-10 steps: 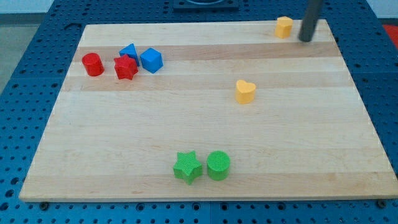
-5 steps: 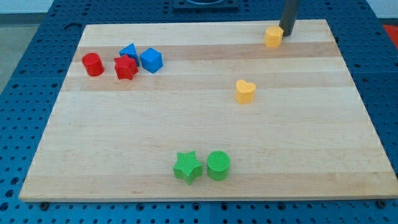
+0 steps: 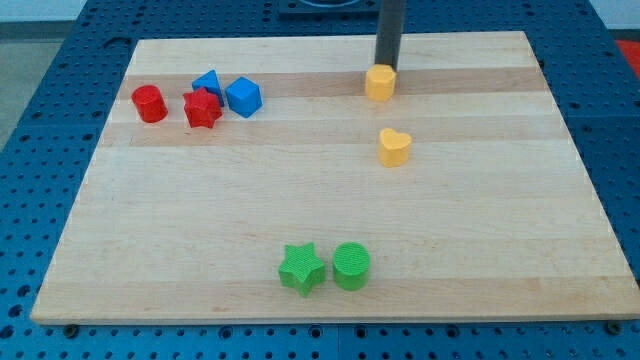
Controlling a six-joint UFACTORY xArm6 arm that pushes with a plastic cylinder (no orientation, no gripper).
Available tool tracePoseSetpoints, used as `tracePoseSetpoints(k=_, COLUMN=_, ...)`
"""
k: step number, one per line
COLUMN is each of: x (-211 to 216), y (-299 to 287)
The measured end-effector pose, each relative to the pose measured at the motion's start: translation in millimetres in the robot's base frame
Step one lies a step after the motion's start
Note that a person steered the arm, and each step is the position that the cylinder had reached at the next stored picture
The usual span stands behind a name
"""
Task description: Move the yellow hexagon closer to the yellow heart
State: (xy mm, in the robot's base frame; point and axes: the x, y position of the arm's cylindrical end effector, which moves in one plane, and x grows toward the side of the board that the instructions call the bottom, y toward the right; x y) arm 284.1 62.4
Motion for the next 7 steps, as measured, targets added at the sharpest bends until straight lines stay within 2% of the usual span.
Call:
tracePoseSetpoints(k=2, x=62, y=-24)
tracePoseSetpoints(k=4, x=79, y=11)
tracePoseSetpoints(k=6, x=95, y=-58)
tracePoseSetpoints(k=7, x=94, y=-33)
